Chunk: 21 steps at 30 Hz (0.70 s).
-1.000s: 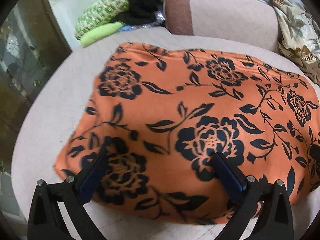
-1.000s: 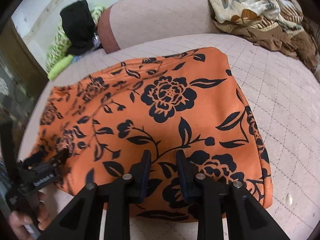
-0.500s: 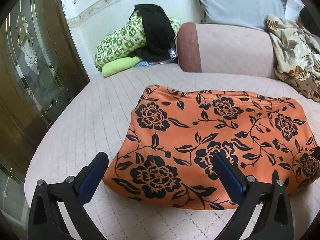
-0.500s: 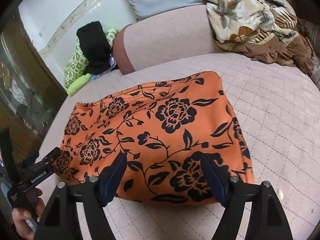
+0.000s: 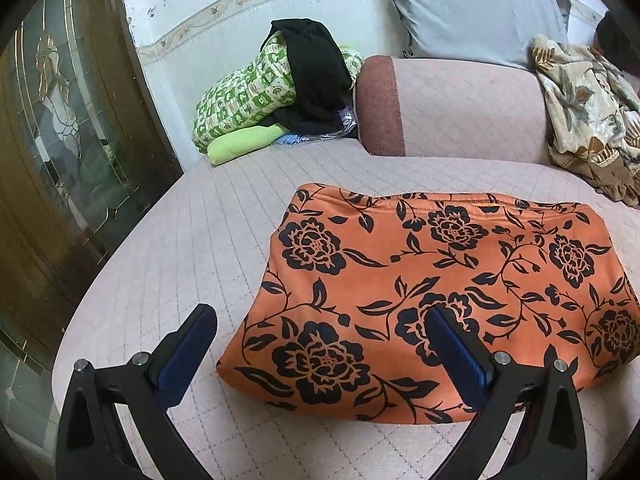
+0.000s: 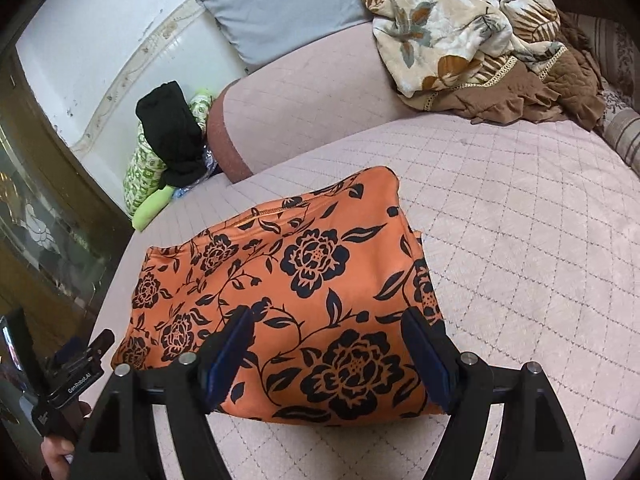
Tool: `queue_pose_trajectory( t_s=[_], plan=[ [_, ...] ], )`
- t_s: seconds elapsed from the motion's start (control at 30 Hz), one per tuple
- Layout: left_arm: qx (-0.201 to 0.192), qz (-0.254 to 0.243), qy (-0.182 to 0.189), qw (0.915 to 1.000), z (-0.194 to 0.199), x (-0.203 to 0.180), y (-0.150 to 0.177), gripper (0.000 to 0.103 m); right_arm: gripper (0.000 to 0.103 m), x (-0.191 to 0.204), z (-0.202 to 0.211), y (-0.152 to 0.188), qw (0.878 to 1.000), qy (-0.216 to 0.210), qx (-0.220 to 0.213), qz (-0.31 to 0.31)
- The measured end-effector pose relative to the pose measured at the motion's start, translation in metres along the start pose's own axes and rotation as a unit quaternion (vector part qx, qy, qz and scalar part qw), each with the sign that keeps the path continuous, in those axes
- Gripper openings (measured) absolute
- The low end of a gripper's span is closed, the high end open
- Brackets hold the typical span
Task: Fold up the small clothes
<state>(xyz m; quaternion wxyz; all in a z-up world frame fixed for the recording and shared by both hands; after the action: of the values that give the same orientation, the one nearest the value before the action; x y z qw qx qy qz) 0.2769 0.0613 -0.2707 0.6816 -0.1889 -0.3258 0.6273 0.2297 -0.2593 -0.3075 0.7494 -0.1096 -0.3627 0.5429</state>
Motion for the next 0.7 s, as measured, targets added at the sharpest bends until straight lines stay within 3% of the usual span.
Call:
queue_pose_trajectory(
  t_s=[0.57,0.7],
  plan=[
    [-0.001,0.003,-0.004,1.0,-0.002,0.006,0.001,0.103,0.079,0.001,-0.004,0.0,1.0,0.008,0.001,0.008],
    [0.025,0.012,0.022,0.9994,-0.015,0.012,0.003,0.103,0.079,-0.002,-0.005,-0.001,1.0,0.016,0.003,0.01]
  ],
)
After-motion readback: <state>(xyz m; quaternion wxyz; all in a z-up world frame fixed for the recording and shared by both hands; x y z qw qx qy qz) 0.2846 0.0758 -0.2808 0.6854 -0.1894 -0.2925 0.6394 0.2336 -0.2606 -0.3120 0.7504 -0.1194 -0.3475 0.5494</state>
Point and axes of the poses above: each gripper's, at about its wrist camera, not at the fingertips, and z roughly against the way its jaws point, x to its left, y to its underside, the point moved 8 cm from there along -z, roughly the way its jaws point, and after that the axes turned 5 degrees about x, right-handed, at the moved point
